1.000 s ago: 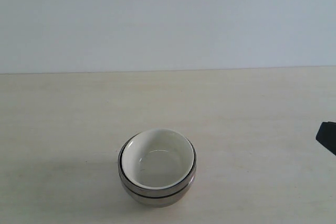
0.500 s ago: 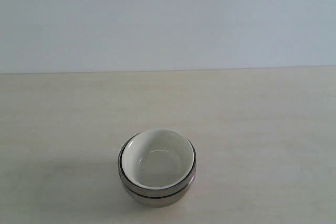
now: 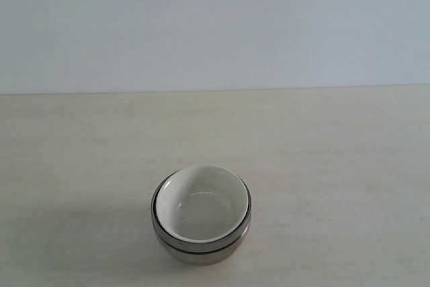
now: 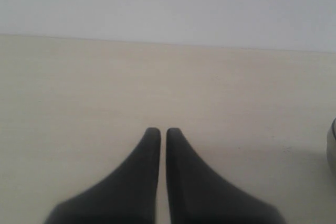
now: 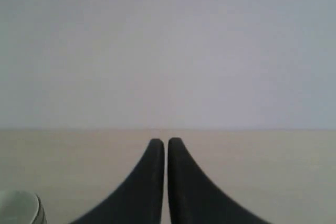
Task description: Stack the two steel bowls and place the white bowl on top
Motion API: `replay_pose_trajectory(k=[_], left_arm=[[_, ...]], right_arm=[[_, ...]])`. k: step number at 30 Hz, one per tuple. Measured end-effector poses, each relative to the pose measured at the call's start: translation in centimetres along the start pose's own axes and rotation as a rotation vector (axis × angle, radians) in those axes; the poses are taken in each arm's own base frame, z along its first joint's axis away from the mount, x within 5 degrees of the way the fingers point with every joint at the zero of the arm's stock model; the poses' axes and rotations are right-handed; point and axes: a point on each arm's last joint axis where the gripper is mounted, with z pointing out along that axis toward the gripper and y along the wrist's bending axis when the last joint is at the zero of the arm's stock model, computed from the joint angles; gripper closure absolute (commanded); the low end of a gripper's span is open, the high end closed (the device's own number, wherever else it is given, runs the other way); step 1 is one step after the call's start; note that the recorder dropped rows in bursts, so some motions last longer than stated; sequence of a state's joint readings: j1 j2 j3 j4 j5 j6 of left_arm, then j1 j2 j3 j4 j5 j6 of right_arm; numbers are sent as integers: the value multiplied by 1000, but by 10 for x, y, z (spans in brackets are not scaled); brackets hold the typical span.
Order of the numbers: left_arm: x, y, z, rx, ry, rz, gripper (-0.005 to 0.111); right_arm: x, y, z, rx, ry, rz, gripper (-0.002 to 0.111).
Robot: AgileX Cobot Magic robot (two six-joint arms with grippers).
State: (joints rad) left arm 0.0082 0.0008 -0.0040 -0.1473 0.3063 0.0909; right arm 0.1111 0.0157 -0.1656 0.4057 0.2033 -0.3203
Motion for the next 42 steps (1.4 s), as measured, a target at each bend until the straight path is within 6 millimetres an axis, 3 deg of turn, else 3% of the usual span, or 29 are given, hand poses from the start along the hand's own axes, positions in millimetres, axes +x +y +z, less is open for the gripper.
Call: replay_pose_trajectory(k=[6, 14, 21, 26, 42], left_arm=[[0, 0, 0, 0, 0, 0, 103], [0, 0, 0, 0, 0, 0, 103], [0, 0, 0, 0, 0, 0, 103], [0, 0, 0, 0, 0, 0, 103], [0, 0, 0, 0, 0, 0, 103]], right_arm=[[42, -8, 7, 51, 42, 63, 108], [39, -10, 8, 67, -3, 56, 108], [59, -9, 6, 50, 214, -99, 108], [68, -13, 3, 93, 302, -77, 108], [68, -14, 3, 102, 309, -57, 108]])
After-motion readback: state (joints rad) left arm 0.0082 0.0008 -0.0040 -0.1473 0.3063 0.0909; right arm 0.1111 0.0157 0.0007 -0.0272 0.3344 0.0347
